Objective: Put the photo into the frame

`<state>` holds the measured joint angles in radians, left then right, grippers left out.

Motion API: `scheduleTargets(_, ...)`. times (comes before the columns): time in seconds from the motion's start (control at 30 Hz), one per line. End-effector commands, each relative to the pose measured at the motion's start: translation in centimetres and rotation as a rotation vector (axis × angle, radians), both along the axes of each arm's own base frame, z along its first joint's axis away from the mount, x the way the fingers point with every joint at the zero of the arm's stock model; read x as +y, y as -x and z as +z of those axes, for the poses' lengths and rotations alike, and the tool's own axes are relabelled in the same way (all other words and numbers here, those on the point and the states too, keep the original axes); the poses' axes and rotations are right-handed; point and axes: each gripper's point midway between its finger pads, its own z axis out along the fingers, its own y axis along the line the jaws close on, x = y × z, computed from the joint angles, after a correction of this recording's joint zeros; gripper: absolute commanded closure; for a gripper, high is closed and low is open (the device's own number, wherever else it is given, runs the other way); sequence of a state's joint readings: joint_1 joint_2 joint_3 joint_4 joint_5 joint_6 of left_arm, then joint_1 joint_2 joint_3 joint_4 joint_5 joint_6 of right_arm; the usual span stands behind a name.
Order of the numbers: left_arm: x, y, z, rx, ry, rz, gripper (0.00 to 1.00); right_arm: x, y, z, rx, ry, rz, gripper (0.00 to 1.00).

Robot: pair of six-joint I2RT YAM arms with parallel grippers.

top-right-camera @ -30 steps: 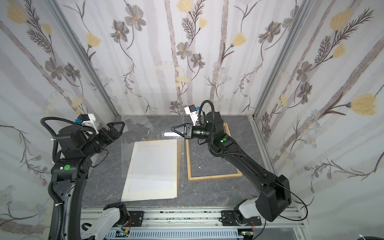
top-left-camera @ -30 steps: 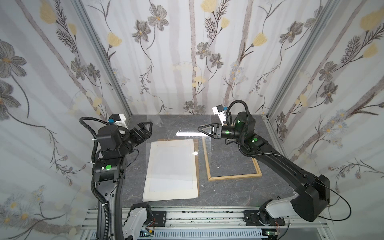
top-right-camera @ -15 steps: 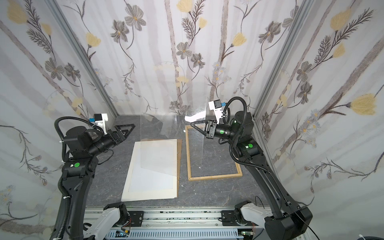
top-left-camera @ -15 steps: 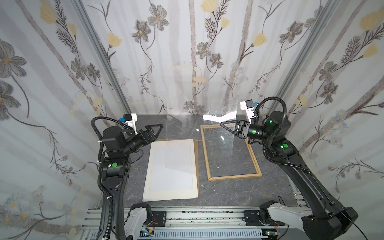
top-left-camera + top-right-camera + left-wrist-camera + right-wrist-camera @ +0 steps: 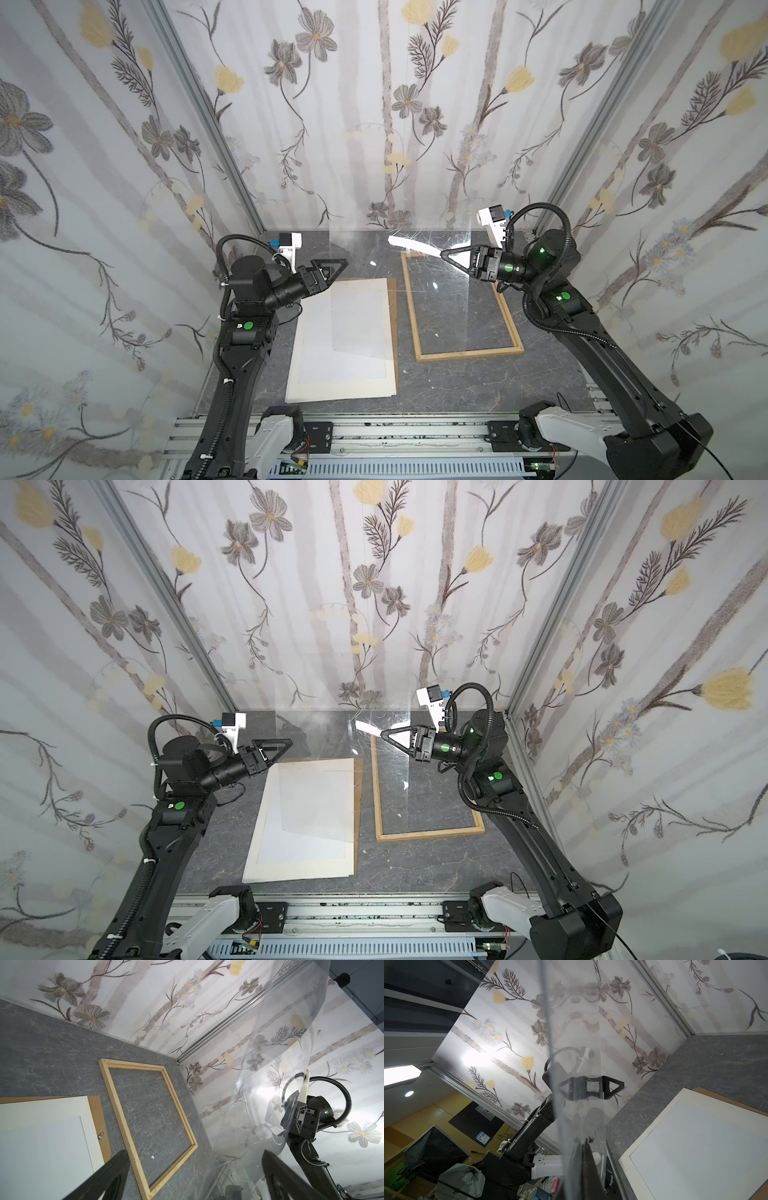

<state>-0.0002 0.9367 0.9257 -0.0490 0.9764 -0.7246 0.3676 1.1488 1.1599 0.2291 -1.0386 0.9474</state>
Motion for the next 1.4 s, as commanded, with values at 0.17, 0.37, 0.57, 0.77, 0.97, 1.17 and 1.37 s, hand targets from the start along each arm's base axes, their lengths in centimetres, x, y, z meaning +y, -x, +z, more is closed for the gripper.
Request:
scheduleTargets(0.17,-1.6,0.8,0.9,-0.056,0.020,-0.052,0.57,-0.4,-1.8,-1.5,0.003,0.009,-0.037,1.00)
scheduleTargets(0.37,-1.8,1.2,1.0,-0.051,0.042,-0.059,1.00,-1.4,-3.9,-3.0,0.034,0.036,-0.091,1.00)
scheduleTargets(0.57,-2.1,1.7,1.5,-0.062,0.070,-0.067,1.00,-1.5,-4.7,-3.8,0.053,0.047,-0.098,1.00)
scheduleTargets(0.77,-1.7,1.7,2.7,-0.083,0.113,-0.029,1.00,-2.0,-5.0,-5.2,0.085,0.065,-0.125,0.72)
scheduleTargets(0.97,-1.4,1.2,3.2,-0.078,0.147,0.007,1.00,-2.3,-4.4,-6.6,0.106,0.081,-0.137,0.63)
scheduleTargets(1.17,-1.1,0.6,3.1,-0.062,0.155,0.037,1.00,-2.6,-3.4,-8.3,0.127,0.091,-0.139,0.58)
scheduleTargets(1.37,-1.1,0.2,2.8,-0.047,0.161,0.043,1.00,-2.7,-3.2,-9.3,0.142,0.097,-0.138,1.00)
